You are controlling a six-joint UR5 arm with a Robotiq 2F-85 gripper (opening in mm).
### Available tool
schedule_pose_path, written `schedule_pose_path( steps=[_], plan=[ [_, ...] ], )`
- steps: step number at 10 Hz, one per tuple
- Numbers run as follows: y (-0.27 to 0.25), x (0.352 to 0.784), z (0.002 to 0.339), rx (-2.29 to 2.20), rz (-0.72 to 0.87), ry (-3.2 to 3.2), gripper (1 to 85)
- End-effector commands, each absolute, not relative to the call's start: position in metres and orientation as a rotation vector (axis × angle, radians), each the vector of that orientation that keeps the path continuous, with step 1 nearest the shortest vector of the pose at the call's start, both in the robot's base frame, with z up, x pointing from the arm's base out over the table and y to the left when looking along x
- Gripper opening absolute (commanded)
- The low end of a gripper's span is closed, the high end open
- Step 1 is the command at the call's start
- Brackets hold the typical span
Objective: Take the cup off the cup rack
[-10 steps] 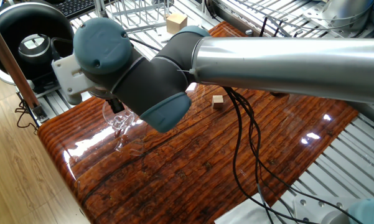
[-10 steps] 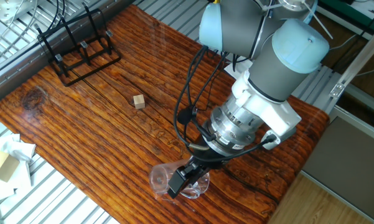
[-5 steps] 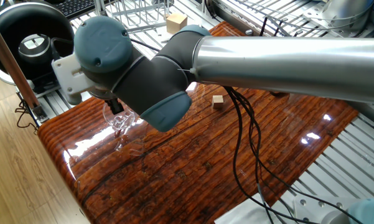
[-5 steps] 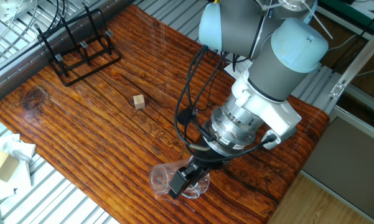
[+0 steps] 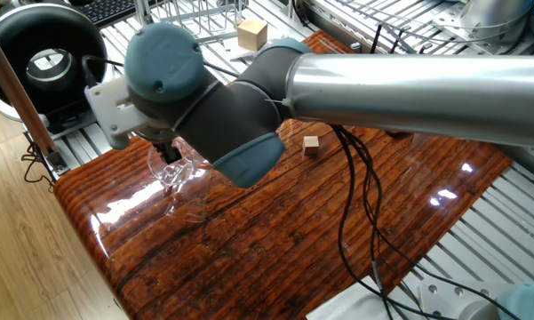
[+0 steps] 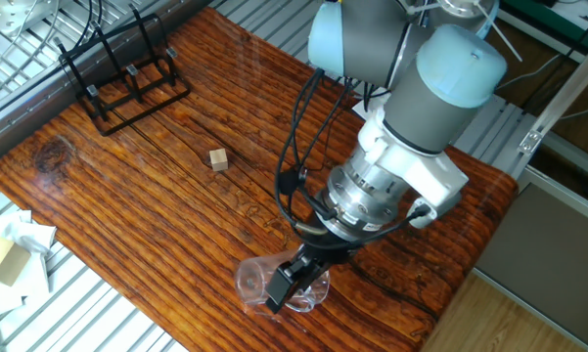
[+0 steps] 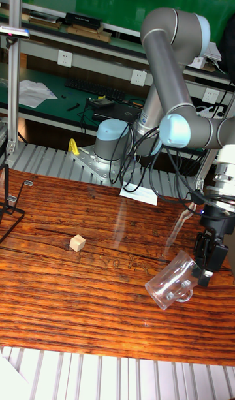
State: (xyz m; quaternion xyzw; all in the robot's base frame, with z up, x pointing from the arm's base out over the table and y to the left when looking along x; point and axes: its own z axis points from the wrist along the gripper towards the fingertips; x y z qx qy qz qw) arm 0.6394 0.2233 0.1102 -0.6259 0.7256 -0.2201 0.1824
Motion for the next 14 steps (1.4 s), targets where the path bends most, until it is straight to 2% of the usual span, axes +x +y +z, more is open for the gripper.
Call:
schedule_pose_path(
  steps=[1, 3, 8, 11, 14],
  plan=[
    [0.219, 0.636, 0.107, -1.783, -0.597, 2.030, 54.3],
    [0.218, 0.632, 0.109, -1.825, -0.606, 2.019, 54.3],
    [0.203, 0.640, 0.119, -1.968, -0.760, 1.983, 52.3],
    [0.196, 0.661, 0.131, -2.039, -0.912, 1.866, 52.3],
    [0.192, 0.669, 0.135, -2.062, -0.972, 1.819, 52.3]
  ],
)
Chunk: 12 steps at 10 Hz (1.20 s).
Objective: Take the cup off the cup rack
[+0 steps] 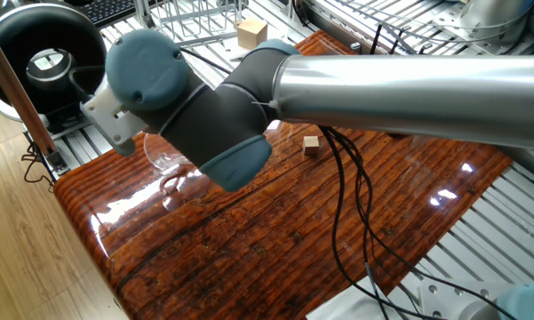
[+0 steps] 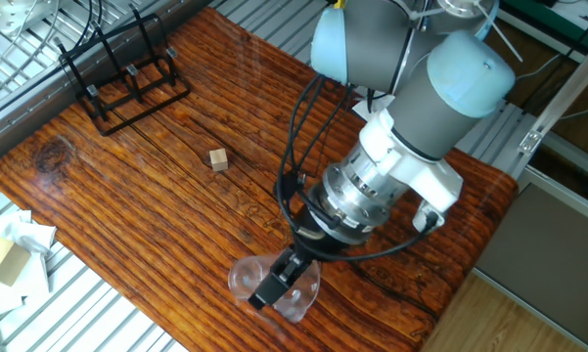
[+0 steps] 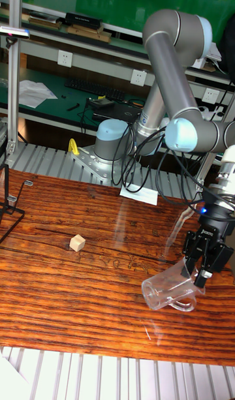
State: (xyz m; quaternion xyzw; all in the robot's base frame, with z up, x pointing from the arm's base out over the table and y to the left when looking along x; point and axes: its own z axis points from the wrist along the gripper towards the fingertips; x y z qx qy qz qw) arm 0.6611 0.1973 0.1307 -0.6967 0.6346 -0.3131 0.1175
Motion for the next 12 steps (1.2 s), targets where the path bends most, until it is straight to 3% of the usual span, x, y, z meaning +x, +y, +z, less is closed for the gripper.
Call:
schedule_pose_path(
  steps=[1, 7, 12],
  plan=[
    [0.190, 0.669, 0.133, -2.068, -0.978, 1.808, 52.3],
    [0.174, 0.661, 0.123, -2.104, -0.998, 1.709, 53.0],
    [0.172, 0.651, 0.142, -2.132, -0.996, 1.672, 52.0]
  ],
)
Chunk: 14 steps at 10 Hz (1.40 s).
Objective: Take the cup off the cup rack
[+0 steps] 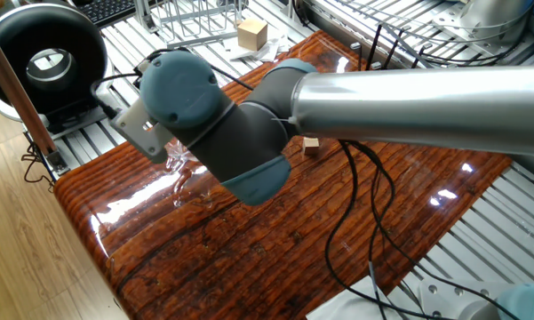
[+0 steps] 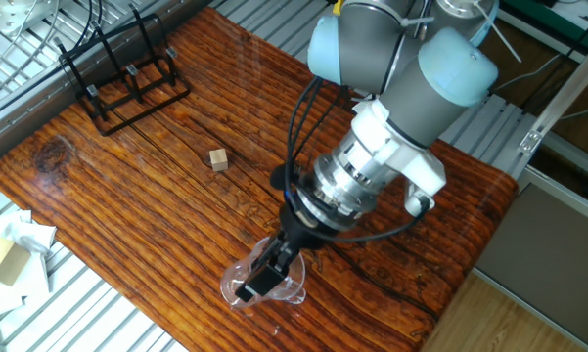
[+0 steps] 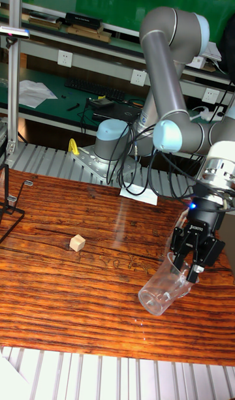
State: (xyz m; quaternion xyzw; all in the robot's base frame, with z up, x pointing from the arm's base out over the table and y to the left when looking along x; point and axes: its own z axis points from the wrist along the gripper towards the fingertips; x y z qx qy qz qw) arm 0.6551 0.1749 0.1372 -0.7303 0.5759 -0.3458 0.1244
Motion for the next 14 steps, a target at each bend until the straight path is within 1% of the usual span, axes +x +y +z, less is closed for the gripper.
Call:
schedule_pose_path(
  steps=[1, 5, 14],
  plan=[
    [0.1740, 0.6534, 0.1439, -2.130, -1.004, 1.652, 52.0],
    [0.1696, 0.6573, 0.1434, -2.125, -1.044, 1.601, 50.7],
    [0.1660, 0.6550, 0.1345, -2.117, -1.041, 1.585, 50.0]
  ],
)
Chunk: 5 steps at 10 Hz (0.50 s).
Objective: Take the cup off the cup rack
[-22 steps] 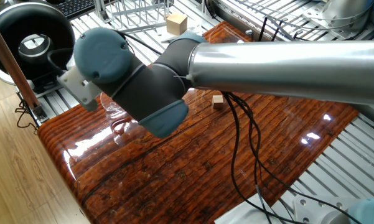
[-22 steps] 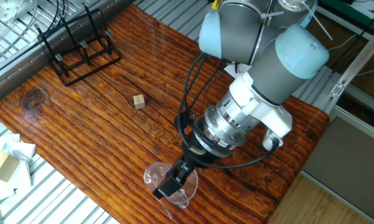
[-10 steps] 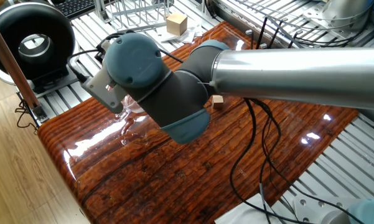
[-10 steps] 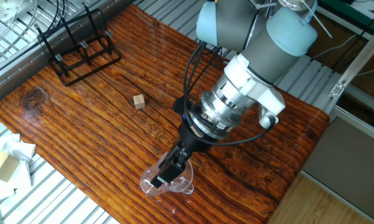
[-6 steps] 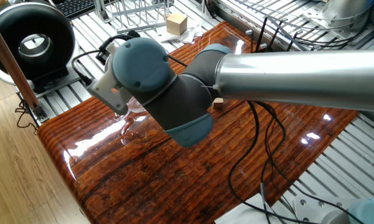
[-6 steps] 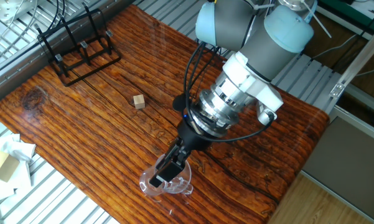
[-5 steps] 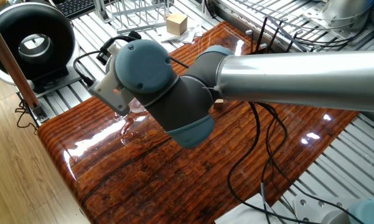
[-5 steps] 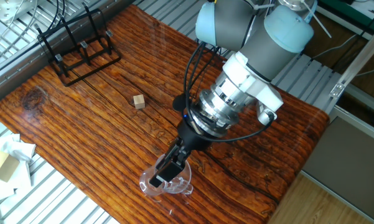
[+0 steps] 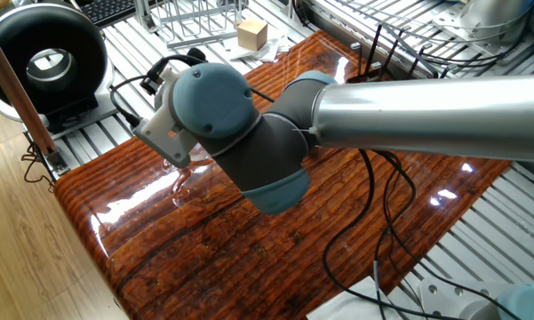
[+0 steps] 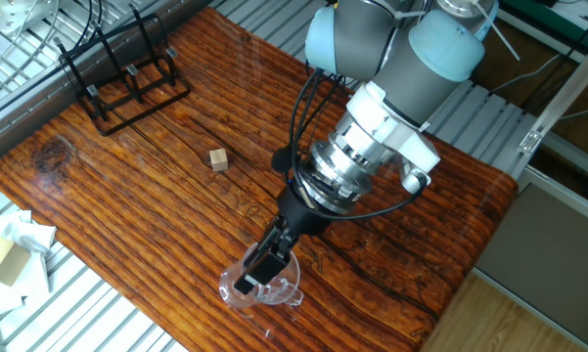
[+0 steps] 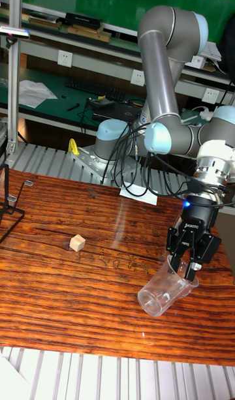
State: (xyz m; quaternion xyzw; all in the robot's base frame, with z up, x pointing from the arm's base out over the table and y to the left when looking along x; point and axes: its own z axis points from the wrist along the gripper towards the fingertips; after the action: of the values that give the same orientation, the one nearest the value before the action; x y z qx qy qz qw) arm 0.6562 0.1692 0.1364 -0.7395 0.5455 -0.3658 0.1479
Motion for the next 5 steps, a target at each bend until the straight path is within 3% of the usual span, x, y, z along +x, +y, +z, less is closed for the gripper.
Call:
schedule_pose_path(
  steps=[1, 5],
  plan=[
    [0.1659, 0.6550, 0.1344, -2.117, -1.041, 1.585, 50.0],
    [0.1682, 0.6513, 0.1292, -2.128, -1.010, 1.601, 52.3]
  ],
)
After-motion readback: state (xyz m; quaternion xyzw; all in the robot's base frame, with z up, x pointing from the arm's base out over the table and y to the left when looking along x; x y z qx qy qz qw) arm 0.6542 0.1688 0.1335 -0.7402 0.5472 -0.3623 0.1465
